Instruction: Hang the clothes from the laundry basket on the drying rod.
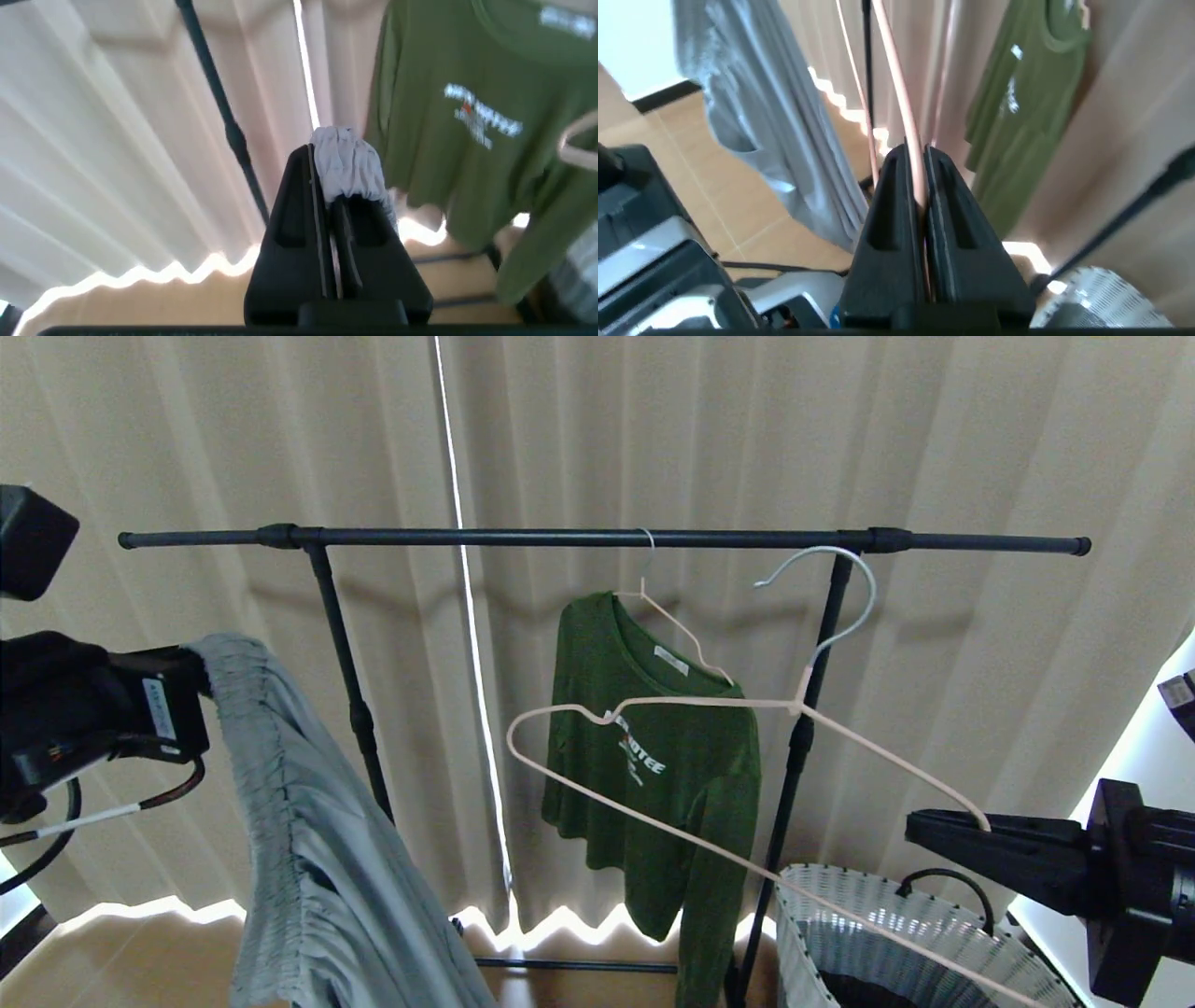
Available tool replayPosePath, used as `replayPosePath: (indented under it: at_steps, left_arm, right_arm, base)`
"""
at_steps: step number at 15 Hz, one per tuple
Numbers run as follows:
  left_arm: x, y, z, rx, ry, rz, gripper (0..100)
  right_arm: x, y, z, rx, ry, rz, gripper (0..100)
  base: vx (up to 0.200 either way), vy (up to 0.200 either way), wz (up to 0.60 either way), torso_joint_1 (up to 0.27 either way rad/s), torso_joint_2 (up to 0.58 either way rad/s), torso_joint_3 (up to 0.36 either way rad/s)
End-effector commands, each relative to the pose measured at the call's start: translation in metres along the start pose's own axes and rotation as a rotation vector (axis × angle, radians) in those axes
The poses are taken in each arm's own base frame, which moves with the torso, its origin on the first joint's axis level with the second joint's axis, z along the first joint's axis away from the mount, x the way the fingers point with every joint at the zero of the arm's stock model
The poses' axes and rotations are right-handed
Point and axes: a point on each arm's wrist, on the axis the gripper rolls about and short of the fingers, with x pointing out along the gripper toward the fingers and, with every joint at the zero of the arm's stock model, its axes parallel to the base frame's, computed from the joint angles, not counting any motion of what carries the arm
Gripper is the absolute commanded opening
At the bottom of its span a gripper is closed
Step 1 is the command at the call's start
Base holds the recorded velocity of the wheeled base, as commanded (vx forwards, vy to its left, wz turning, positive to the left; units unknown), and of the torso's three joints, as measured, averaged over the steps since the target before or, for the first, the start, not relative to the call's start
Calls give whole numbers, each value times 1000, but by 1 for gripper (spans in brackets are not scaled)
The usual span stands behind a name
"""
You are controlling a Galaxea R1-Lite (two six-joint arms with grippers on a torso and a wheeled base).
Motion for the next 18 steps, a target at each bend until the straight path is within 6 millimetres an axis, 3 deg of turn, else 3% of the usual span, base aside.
replayPosePath:
  at_steps: [1, 3, 7, 11, 16, 18]
  left_arm:
    - [28, -6, 5, -40, 35, -8, 0]
    - [39, -12, 3, -39, 60, -8, 0]
    - [70, -54, 15, -110, 68, -33, 0]
    - [92, -74, 21, -99, 67, 31, 0]
    - [95, -77, 15, -82, 88, 69, 0]
    - [93, -81, 15, -76, 91, 54, 0]
  right_arm:
    - [7, 2, -3, 21, 30, 27, 0]
    - [8, 5, -2, 53, 30, 47, 0]
    - [28, 9, 0, 66, 10, 69, 0]
    - [33, 22, 2, 88, 3, 123, 0]
    - [33, 22, 2, 88, 2, 126, 0]
    - [42, 21, -1, 95, 36, 124, 0]
  base:
    - [0, 0, 0, 0, 0, 0]
    - [0, 0, 0, 0, 0, 0]
    - [0, 0, 0, 0, 0, 0]
    - [0, 0, 0, 0, 0, 0]
    - [0, 0, 0, 0, 0, 0]
    - [0, 0, 0, 0, 0, 0]
